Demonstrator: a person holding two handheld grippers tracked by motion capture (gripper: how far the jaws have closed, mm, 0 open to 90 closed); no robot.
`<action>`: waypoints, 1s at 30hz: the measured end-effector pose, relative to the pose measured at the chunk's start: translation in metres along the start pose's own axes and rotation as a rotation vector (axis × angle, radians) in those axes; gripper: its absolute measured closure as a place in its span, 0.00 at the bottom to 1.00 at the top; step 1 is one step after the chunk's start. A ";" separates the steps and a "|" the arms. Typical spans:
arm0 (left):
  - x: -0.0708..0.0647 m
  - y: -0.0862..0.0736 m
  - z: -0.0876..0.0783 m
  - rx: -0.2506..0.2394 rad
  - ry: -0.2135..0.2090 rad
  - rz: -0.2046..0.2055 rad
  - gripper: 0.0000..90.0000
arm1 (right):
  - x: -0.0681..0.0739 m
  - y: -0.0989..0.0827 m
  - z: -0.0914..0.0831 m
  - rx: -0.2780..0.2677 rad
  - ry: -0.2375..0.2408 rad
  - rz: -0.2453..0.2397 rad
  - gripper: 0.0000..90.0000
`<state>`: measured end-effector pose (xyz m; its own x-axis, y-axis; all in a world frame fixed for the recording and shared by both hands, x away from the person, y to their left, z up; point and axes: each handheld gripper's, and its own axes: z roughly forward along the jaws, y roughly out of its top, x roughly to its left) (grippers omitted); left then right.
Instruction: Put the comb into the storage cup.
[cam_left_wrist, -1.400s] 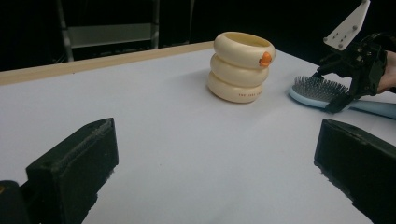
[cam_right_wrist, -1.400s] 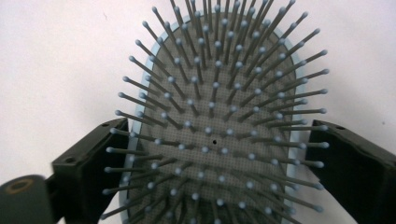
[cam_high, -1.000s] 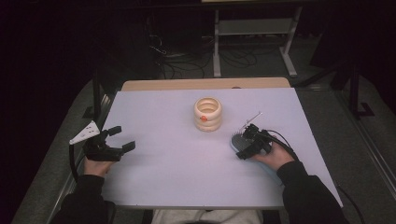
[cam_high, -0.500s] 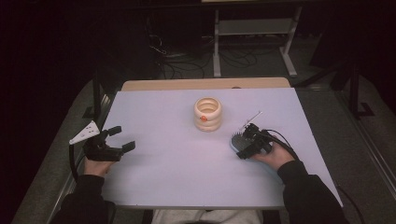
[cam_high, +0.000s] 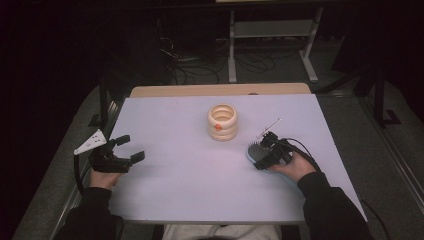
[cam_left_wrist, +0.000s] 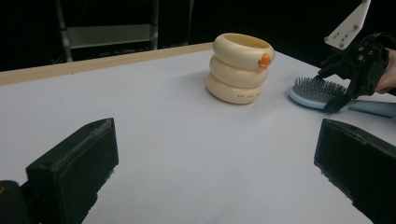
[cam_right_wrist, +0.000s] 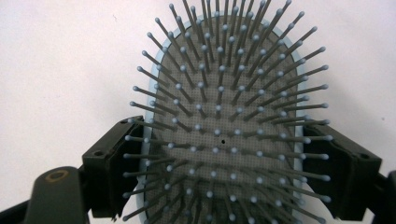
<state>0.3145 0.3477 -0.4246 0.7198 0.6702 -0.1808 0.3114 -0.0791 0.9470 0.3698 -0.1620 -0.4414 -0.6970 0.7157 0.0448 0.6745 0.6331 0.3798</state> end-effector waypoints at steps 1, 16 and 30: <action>0.000 0.000 0.000 0.000 0.000 0.000 0.00 | 0.000 0.000 -0.001 0.001 -0.005 0.000 0.20; 0.000 0.000 0.000 0.002 -0.001 -0.003 0.00 | -0.006 0.005 -0.025 -0.093 0.006 0.019 0.20; 0.000 0.000 0.000 0.002 0.000 -0.003 0.00 | -0.007 0.008 -0.040 -0.130 0.014 0.016 0.20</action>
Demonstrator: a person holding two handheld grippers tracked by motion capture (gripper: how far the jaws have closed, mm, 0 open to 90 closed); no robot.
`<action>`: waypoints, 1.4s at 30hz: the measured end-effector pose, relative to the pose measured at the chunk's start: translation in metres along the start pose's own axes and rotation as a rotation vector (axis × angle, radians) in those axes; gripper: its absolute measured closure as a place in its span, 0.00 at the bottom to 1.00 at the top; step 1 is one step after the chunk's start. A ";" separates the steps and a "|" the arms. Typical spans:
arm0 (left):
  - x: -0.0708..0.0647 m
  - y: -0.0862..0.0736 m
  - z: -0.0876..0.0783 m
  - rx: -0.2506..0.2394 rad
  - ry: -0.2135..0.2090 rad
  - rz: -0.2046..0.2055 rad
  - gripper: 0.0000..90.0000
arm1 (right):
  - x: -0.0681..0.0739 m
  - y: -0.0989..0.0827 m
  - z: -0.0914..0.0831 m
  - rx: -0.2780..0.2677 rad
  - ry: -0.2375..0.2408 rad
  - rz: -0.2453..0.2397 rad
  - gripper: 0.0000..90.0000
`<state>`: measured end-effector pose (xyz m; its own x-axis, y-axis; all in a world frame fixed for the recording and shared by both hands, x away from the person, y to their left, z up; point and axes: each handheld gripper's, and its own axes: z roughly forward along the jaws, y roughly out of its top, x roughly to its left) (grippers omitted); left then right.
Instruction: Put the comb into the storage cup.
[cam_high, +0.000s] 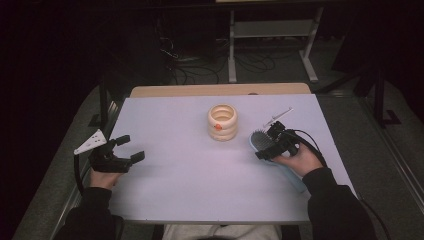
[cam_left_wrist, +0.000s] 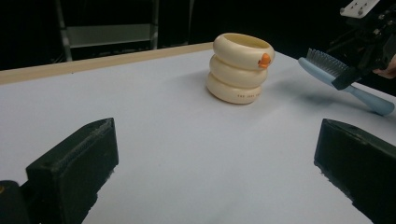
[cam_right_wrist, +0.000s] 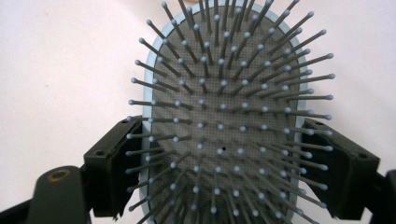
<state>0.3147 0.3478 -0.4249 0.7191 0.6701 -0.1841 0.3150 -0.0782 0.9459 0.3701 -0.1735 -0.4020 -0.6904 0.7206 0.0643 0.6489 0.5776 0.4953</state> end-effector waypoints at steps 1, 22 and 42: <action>0.000 0.000 0.000 0.000 0.000 0.000 0.00 | 0.000 0.001 -0.001 -0.002 0.001 0.001 0.20; 0.000 0.000 0.000 0.001 -0.001 0.000 0.00 | -0.001 0.007 -0.024 -0.079 0.023 0.000 0.21; 0.000 0.000 0.000 0.000 0.000 0.000 0.00 | 0.000 0.017 -0.043 -0.151 0.032 -0.004 0.21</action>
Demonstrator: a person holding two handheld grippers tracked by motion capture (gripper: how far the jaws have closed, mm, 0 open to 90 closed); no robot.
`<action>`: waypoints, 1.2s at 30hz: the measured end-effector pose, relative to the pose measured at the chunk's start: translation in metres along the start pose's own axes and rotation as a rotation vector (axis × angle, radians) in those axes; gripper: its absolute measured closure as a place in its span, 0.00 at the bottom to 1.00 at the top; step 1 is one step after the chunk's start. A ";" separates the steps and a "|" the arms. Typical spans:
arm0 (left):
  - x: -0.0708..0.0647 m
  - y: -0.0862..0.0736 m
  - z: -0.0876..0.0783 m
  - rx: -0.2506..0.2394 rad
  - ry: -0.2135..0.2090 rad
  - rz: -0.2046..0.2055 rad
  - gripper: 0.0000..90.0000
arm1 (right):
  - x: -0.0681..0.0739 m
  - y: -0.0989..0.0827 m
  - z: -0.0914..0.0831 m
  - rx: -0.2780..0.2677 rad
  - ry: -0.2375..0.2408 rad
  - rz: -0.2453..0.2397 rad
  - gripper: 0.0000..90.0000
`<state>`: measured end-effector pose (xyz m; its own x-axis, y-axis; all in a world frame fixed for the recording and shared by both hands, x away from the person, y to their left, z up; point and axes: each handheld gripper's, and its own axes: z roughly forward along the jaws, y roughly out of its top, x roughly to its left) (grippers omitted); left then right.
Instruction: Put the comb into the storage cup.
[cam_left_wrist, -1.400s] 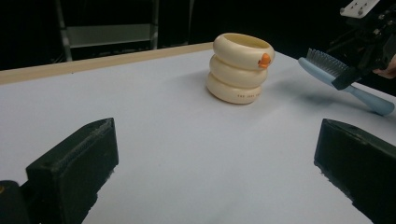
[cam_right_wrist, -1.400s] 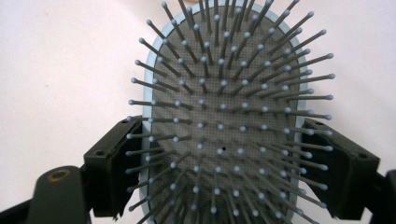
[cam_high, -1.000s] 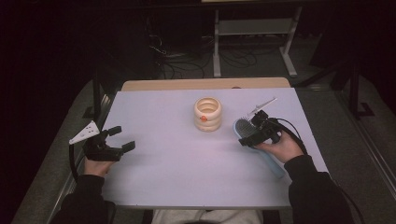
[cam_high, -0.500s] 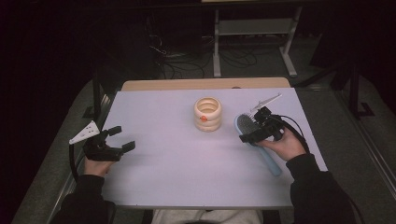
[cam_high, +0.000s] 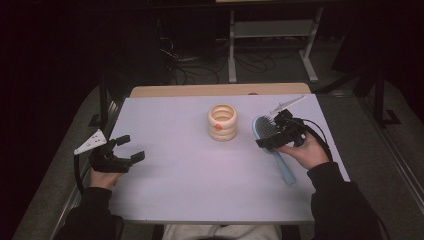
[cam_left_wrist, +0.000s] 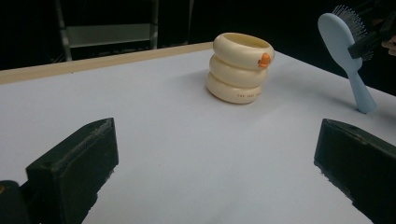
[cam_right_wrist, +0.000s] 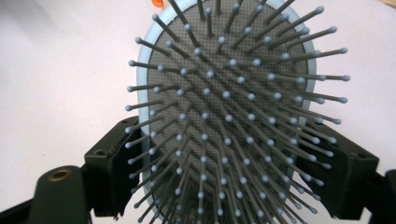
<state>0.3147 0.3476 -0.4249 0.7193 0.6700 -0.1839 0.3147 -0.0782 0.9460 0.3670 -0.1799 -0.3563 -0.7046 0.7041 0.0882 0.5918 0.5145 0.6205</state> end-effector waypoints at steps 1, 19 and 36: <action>0.000 0.000 0.000 0.001 0.001 0.000 0.00 | 0.000 0.001 -0.001 -0.003 0.001 -0.001 0.21; 0.000 0.000 0.000 0.002 0.001 0.003 0.00 | 0.006 0.015 -0.011 -0.069 0.006 -0.018 0.21; 0.000 0.000 0.000 0.002 0.001 0.002 0.00 | 0.011 0.034 -0.019 -0.119 0.016 -0.037 0.21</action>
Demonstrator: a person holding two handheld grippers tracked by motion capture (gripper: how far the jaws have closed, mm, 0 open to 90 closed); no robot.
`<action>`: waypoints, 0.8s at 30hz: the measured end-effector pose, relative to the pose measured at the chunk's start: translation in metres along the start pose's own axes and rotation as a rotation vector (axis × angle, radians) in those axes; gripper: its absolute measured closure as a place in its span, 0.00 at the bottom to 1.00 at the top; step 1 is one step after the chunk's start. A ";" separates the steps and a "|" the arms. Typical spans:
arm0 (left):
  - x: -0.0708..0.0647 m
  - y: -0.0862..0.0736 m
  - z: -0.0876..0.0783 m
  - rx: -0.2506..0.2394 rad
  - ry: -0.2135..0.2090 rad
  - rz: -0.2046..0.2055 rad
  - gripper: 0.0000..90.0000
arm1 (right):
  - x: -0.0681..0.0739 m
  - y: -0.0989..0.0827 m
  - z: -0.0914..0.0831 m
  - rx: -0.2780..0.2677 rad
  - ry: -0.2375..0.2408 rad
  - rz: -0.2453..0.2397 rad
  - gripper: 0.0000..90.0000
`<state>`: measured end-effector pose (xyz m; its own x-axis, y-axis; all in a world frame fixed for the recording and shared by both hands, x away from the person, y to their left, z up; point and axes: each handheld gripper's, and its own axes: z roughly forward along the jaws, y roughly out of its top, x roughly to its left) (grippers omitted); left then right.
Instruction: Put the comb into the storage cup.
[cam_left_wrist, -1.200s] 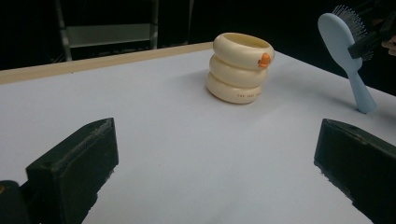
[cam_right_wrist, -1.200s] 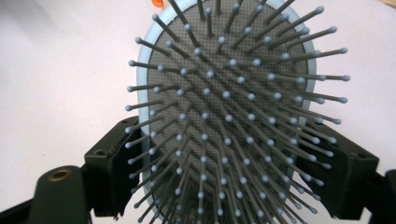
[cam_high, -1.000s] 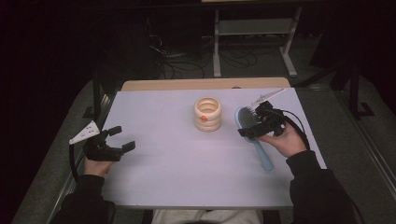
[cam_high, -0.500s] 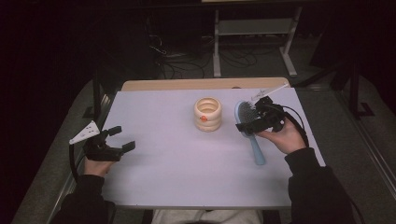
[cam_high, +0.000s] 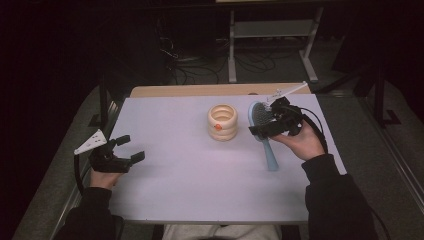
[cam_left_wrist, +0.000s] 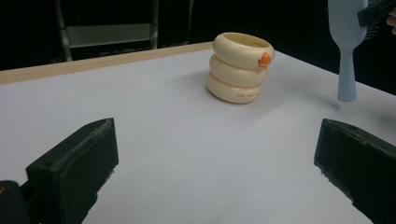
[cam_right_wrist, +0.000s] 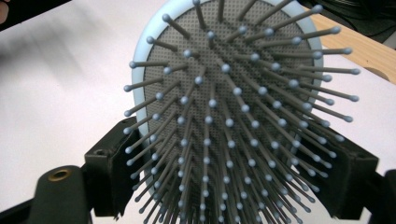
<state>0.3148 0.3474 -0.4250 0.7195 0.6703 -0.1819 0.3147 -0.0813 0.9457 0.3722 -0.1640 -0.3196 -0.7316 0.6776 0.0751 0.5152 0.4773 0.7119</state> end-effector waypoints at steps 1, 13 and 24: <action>0.000 0.000 0.000 0.000 0.000 0.001 0.00 | 0.000 0.001 0.000 -0.005 0.001 -0.003 0.21; 0.000 0.000 0.000 -0.001 -0.001 0.001 0.00 | 0.001 0.020 -0.007 -0.046 0.003 -0.012 0.21; 0.000 0.000 0.000 -0.003 -0.003 0.002 0.00 | -0.001 0.038 -0.014 -0.074 0.006 -0.019 0.21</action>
<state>0.3147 0.3478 -0.4248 0.7218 0.6681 -0.1807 0.3116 -0.0806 0.9468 0.3857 -0.1542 -0.2832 -0.7436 0.6654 0.0653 0.4669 0.4468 0.7631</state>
